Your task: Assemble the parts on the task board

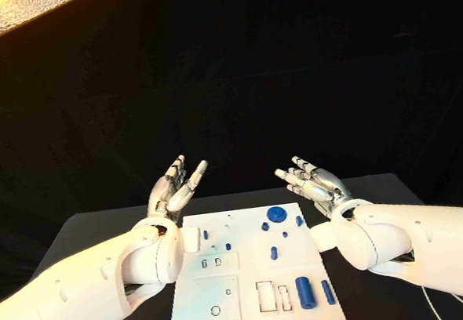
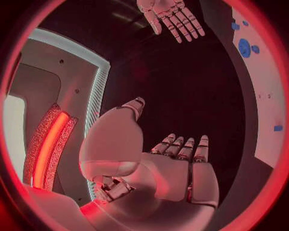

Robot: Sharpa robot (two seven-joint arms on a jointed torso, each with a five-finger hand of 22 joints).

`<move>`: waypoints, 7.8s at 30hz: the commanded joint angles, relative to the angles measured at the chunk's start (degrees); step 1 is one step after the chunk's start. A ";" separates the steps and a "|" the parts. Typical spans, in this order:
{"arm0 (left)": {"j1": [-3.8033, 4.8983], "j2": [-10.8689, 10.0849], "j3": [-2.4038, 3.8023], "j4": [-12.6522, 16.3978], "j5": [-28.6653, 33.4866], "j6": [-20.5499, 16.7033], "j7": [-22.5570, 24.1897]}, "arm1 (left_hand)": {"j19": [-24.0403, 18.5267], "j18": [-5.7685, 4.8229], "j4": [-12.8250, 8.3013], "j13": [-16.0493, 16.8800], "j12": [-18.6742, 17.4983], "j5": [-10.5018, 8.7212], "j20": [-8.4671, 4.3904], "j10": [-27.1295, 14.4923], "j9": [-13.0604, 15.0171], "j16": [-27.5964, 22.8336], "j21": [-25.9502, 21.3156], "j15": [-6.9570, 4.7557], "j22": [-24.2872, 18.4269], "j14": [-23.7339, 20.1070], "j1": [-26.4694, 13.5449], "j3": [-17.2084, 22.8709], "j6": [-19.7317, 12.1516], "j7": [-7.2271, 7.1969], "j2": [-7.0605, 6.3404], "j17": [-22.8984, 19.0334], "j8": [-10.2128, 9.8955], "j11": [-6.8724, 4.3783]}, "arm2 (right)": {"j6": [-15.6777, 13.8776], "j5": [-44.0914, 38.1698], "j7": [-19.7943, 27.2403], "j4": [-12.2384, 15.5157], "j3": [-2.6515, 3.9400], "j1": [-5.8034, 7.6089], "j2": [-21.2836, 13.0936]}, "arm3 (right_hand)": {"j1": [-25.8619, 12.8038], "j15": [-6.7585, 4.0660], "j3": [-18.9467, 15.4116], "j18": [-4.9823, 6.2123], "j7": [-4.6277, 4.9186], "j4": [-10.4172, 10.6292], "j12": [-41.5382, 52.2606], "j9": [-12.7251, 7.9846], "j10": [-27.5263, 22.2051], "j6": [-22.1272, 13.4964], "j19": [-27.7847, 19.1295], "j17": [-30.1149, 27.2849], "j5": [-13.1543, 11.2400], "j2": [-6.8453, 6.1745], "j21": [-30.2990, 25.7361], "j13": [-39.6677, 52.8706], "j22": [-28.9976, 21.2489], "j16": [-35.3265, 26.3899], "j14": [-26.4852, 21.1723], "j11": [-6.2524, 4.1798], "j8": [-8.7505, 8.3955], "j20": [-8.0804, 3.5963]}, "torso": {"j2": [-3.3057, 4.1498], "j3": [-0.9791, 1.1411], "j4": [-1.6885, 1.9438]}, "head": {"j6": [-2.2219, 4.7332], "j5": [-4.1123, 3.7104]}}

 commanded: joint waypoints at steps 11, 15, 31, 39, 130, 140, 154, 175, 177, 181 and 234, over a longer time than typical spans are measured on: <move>-0.10 0.16 0.04 -1.49 -2.63 5.22 1.01 | 0.25 1.48 0.80 0.20 0.16 0.47 1.06 0.74 0.24 0.44 0.36 1.59 0.18 0.99 3.31 0.43 1.19 3.83 0.15 0.44 0.57 1.40 | 8.28 -11.37 -1.05 -2.06 -1.50 1.70 -0.83 | 8.46 0.69 1.68 1.13 10.27 -3.83 1.41 1.75 7.19 5.71 3.09 1.40 0.51 -0.36 1.83 0.85 0.92 1.93 6.49 0.63 2.26 0.73 | -0.04 -0.08 0.00 | -0.37 -0.21; -0.09 -0.94 0.02 -1.18 -2.51 5.21 1.92 | 1.90 0.75 0.72 0.67 0.71 0.40 1.28 3.69 1.14 1.44 1.29 3.86 0.65 3.78 4.97 1.34 5.55 6.87 0.95 1.24 1.85 4.40 | 6.91 -16.35 -0.29 -4.12 -1.40 2.08 -0.23 | 13.27 0.52 2.26 1.45 10.27 -6.86 3.02 3.53 16.91 11.90 7.35 3.18 0.50 -1.22 3.86 1.67 1.87 4.64 15.95 0.81 4.75 0.67 | -0.08 -0.27 -0.25 | -0.73 -0.12; 0.01 -5.17 0.01 1.49 -5.87 10.12 0.68 | 45.09 4.37 -1.70 4.01 10.74 -0.35 -1.54 53.54 9.07 21.64 22.04 -2.63 8.42 53.95 15.08 9.18 39.95 6.56 -1.11 14.26 15.67 3.01 | 11.40 -44.94 -7.40 -10.53 -1.07 5.43 1.33 | 18.59 -5.88 8.23 6.54 7.62 -11.15 4.74 9.66 52.30 45.13 38.41 7.25 0.53 -3.76 15.67 2.80 5.54 12.93 50.57 -3.94 14.74 -1.09 | 1.39 -0.59 0.09 | -1.33 -0.37; 0.14 -7.28 0.01 4.29 -8.38 12.82 -1.64 | 49.06 4.27 -4.25 3.46 8.80 -0.58 -3.67 57.20 9.81 23.23 25.11 -4.19 9.50 58.65 17.46 12.28 42.31 6.10 -3.06 16.77 16.38 2.12 | 17.41 -63.05 -17.22 -10.76 -0.98 7.09 2.07 | 19.06 -10.41 6.63 6.24 4.67 -11.52 3.62 9.95 62.31 52.80 44.28 11.61 0.47 -4.51 26.42 3.05 11.55 17.31 62.80 -7.36 15.73 -5.80 | 2.92 -0.60 0.82 | -1.36 -1.08; 2.69 -10.57 0.02 11.72 -4.99 15.22 -5.84 | 49.03 4.13 -3.26 3.54 6.49 -0.63 -3.61 57.25 9.77 23.79 26.10 -3.96 9.78 59.50 14.73 11.90 41.43 6.73 -3.94 18.62 15.37 2.58 | 17.93 -90.44 -31.09 -16.68 -1.41 6.89 10.58 | 17.53 -14.74 11.22 2.12 1.03 -4.13 3.21 12.12 67.34 60.84 66.01 65.24 0.57 -7.06 68.75 4.89 56.33 75.92 80.71 -10.91 13.62 -10.55 | 10.17 -1.89 3.71 | -0.58 -2.93; 2.70 -10.54 0.02 10.90 -4.87 15.56 -6.23 | 49.03 4.13 -3.26 3.54 6.49 -0.63 -3.61 57.25 9.77 23.79 26.10 -3.96 9.78 59.50 14.73 11.90 41.43 6.73 -3.94 18.62 15.37 2.58 | 12.01 -89.21 -35.58 -15.93 -0.94 7.38 11.22 | 17.27 -14.94 11.88 1.93 0.82 -3.72 3.18 12.80 67.73 61.01 66.47 66.05 0.49 -6.54 69.57 5.03 57.58 76.66 80.81 -11.09 14.19 -10.50 | 10.26 -1.98 3.92 | -0.25 -3.16; 2.72 -10.40 0.02 10.43 -3.56 15.76 -6.11 | 49.02 4.13 -3.27 3.54 6.42 -0.65 -3.60 57.23 9.77 23.80 26.11 -3.95 9.78 59.47 14.73 11.89 41.39 6.73 -3.94 18.68 15.34 2.58 | 7.94 -87.14 -35.65 -21.81 -0.17 7.68 17.02 | 17.19 -15.01 12.05 1.93 0.88 -3.66 3.10 13.02 67.70 60.79 66.46 66.08 0.48 -6.54 69.65 5.04 57.68 76.78 80.79 -11.08 14.30 -10.50 | 10.52 -2.09 3.91 | 0.11 -2.90; 2.98 -9.72 0.02 10.29 -3.48 16.04 -6.17 | 49.02 4.13 -3.27 3.54 6.42 -0.65 -3.60 57.23 9.77 23.80 26.11 -3.95 9.78 59.47 14.73 11.89 41.39 6.73 -3.94 18.68 15.34 2.58 | 9.35 -86.42 -34.69 -28.43 -0.22 6.49 23.32 | 17.25 -15.02 12.11 1.97 0.89 -3.78 3.05 13.14 67.63 60.64 66.38 66.03 0.47 -6.68 69.60 5.04 57.59 76.80 80.76 -11.08 14.34 -10.50 | 10.73 -2.17 4.20 | -0.02 -2.64; 3.01 -9.71 0.02 10.29 -3.48 16.06 -6.18 | 49.02 4.13 -3.27 3.54 6.42 -0.65 -3.60 57.23 9.77 23.80 26.11 -3.95 9.78 59.47 14.73 11.89 41.39 6.73 -3.94 18.68 15.34 2.58 | 9.24 -86.37 -34.77 -28.77 -0.23 6.31 23.54 | 17.23 -15.01 12.14 1.98 0.93 -3.79 3.03 13.20 67.58 60.56 66.35 66.02 0.46 -6.73 69.58 5.04 57.57 76.83 80.75 -11.05 14.36 -10.49 | 10.73 -2.20 4.21 | 0.02 -2.66; 3.05 -9.69 0.02 10.26 -3.48 16.09 -6.23 | 49.02 4.13 -3.27 3.54 6.42 -0.65 -3.60 57.23 9.77 23.80 26.11 -3.95 9.78 59.47 14.73 11.89 41.39 6.73 -3.94 18.68 15.34 2.58 | 9.01 -86.29 -34.90 -29.35 -0.26 5.98 23.92 | 17.17 -14.99 12.14 1.99 0.97 -3.76 3.02 13.24 67.54 60.48 66.29 66.08 0.45 -6.76 69.53 5.03 57.48 76.87 80.75 -11.02 14.36 -10.49 | 10.75 -2.22 4.29 | 0.05 -2.57; 3.48 -9.58 0.01 9.03 -3.48 16.66 -6.84 | 48.92 4.13 -3.31 3.57 6.15 -0.71 -3.56 57.20 9.80 23.80 26.14 -3.91 9.75 59.25 14.72 11.83 41.26 6.75 -3.93 18.95 15.24 2.61 | 5.54 -86.00 -36.66 -27.63 -0.22 5.60 23.73 | 16.98 -14.91 12.23 2.11 1.04 -3.72 3.00 13.53 67.36 60.17 65.89 65.90 0.44 -6.94 69.18 5.04 56.95 76.88 80.65 -10.94 14.48 -10.43 | 11.04 -2.33 4.34 | 0.65 -2.53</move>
